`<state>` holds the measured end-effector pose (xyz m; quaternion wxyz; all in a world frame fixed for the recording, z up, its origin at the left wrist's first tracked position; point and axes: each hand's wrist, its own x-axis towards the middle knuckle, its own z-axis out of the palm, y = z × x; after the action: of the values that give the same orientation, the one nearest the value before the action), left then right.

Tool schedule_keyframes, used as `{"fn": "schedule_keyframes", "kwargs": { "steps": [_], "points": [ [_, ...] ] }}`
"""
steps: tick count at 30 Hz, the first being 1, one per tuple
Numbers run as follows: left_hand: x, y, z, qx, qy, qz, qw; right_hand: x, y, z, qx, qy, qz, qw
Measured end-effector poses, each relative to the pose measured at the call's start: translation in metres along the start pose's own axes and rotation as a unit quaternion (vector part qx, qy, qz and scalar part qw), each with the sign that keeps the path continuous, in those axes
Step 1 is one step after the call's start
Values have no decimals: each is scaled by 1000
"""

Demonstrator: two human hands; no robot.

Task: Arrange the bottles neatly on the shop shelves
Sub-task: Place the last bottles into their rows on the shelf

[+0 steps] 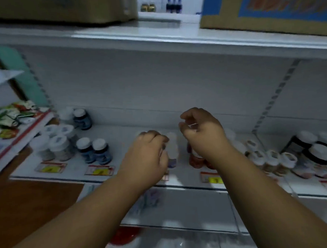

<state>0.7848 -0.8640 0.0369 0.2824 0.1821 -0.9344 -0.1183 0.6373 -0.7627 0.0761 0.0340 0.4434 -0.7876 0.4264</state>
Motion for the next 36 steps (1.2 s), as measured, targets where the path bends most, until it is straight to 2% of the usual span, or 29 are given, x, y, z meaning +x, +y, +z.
{"fn": "schedule_keyframes", "kwargs": {
  "steps": [4, 10, 12, 14, 17, 23, 25, 28, 36],
  "points": [
    [-42, -81, -50, 25, 7, -78, 997, -3, -71, 84, 38, -68, -22, 997],
    [-72, -164, -92, 24, 85, -124, 988, 21, -133, 165, 40, -149, -73, 985],
    [-73, -184, -97, 25, 79, -139, 987, 37, -141, 188, 41, -180, -77, 980],
    [-69, -202, -102, 29, 54, -176, 983, 58, -148, 212, 39, -180, -93, 978],
    [-56, -225, -113, 39, 40, -223, 973, 107, -149, 261, -17, -220, -97, 971],
    [-43, -261, -120, 63, 26, -210, 975, 176, -134, 355, -162, -317, -108, 928],
    [-43, -270, -121, 57, 17, -198, 978, 178, -133, 366, -186, -306, -111, 927],
    [-43, -288, -126, 54, 6, -172, 984, 178, -135, 380, -185, -253, -101, 944],
    [-33, -338, -137, 9, -59, -95, 994, 168, -144, 379, -144, -209, 4, 967]
  ]
}}
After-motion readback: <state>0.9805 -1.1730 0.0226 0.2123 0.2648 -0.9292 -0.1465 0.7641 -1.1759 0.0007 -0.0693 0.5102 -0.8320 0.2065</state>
